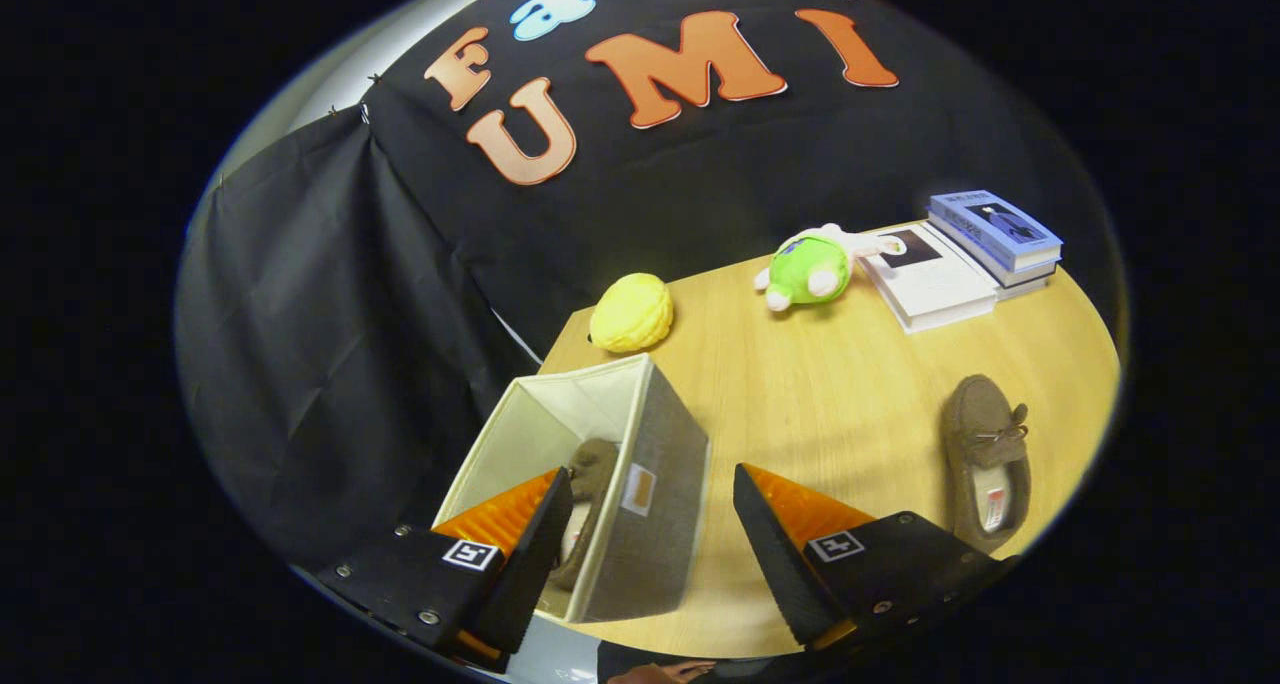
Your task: Open the storage box then place both shoes into the box .Put the left shoe in first, then the right shoe, with the right side of both shoes facing outward in a uniform manner.
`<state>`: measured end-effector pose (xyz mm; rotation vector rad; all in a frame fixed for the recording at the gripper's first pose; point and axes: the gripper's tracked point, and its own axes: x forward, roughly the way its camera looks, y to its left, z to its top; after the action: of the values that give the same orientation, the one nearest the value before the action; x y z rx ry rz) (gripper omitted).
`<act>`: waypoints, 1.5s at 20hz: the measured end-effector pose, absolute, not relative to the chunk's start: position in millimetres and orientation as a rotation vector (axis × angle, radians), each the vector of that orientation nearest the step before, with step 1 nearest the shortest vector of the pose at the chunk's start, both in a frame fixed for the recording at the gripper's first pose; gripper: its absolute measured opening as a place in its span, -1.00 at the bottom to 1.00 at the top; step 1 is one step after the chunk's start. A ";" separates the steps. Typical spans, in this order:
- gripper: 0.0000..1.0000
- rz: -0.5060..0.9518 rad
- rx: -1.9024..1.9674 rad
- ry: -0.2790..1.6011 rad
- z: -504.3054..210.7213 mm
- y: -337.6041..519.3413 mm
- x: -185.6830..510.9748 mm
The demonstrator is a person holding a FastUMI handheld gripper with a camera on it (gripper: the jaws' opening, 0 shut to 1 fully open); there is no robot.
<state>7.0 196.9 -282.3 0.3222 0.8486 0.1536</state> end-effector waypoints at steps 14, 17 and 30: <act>0.93 -0.137 0.235 0.879 -309.7 2.4 -1.6; 0.93 -0.191 0.215 0.901 -320.3 -33.2 -8.6; 0.74 -0.195 0.177 1.020 -376.3 -79.2 -55.8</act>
<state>-55.8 -79.2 -376.3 0.1774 1.0197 -0.1954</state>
